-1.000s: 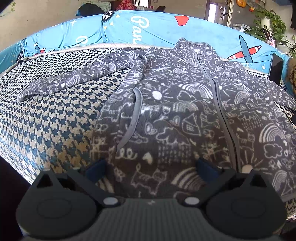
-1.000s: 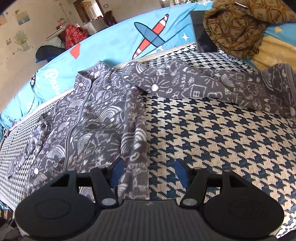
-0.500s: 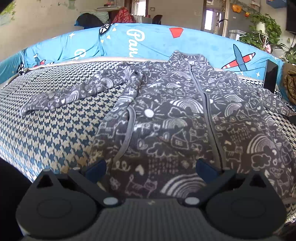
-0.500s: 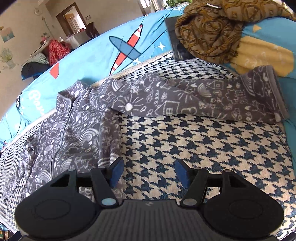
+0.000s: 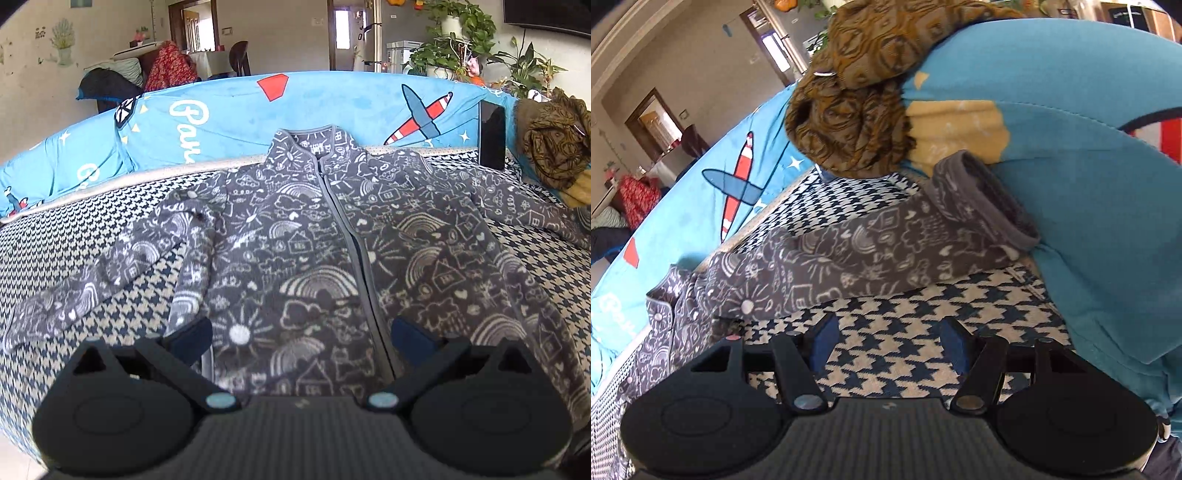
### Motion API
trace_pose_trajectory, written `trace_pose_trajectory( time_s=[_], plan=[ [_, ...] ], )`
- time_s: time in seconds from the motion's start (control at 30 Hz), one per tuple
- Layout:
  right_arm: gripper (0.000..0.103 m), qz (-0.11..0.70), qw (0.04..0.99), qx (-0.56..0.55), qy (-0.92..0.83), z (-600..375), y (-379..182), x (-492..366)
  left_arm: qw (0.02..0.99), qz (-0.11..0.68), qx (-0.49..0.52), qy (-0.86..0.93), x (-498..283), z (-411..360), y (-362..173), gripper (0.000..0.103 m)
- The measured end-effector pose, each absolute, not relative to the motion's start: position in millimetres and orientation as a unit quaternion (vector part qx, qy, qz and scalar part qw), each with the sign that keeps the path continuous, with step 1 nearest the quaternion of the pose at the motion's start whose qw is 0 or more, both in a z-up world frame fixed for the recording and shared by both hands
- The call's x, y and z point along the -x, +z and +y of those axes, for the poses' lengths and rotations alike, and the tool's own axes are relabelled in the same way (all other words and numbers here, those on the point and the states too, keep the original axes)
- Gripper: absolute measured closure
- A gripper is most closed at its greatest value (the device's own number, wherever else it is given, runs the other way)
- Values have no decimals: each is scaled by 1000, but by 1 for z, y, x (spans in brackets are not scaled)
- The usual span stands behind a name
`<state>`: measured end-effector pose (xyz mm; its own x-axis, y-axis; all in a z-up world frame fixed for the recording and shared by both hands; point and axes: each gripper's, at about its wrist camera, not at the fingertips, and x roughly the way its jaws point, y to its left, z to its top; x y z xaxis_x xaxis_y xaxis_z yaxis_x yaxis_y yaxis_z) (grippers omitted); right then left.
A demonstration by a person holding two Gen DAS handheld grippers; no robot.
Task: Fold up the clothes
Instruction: 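Grasp the sleeve cuff with the right tool and lift it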
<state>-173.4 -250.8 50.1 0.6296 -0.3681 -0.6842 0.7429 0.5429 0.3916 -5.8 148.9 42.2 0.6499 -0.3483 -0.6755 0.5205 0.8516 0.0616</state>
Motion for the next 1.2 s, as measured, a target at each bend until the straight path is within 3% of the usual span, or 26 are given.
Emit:
trace_pose_trajectory(
  time_s=[0.33, 0.83, 0.87, 0.93, 1.0, 1.2],
  plan=[
    [43, 246, 803, -372, -395, -283, 45, 204, 892, 383, -62, -232, -54, 143, 33, 0],
    [44, 205, 792, -389, -424, -315, 32, 189, 868, 416, -20, -270, -61, 133, 27, 0],
    [46, 206, 791, -386, -427, -316, 31, 187, 867, 418, -17, -270, -62, 133, 27, 0],
    [61, 207, 792, -379, -432, -316, 31, 184, 865, 423, -11, -271, -62, 134, 26, 0],
    [86, 209, 794, -357, -445, -315, 32, 182, 863, 427, -7, -270, -63, 134, 24, 0],
    [90, 161, 823, -352, -416, -307, 49, 187, 863, 427, -3, -269, -62, 136, 24, 0]
  ],
)
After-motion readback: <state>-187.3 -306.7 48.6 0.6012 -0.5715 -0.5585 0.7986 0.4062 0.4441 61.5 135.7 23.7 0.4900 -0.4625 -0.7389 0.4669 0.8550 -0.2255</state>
